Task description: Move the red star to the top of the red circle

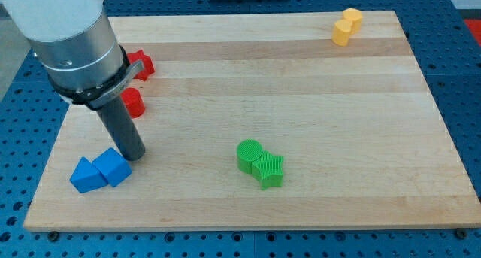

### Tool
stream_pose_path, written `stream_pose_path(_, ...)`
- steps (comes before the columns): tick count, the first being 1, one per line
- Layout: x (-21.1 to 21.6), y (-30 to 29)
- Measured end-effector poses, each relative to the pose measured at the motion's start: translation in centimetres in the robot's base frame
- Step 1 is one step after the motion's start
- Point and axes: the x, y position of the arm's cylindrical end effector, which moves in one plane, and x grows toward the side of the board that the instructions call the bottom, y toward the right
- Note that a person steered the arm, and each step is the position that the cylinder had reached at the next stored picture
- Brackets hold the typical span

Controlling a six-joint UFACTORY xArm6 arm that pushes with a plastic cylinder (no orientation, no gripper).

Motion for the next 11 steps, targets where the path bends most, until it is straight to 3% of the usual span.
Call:
stream_pose_path(5,-9.6,-1.4)
stream_pose_path(7,-10.5,2.9)
stream_pose_path(9,-15.9,5.1)
stream_pose_path(11,-20.7,3.4)
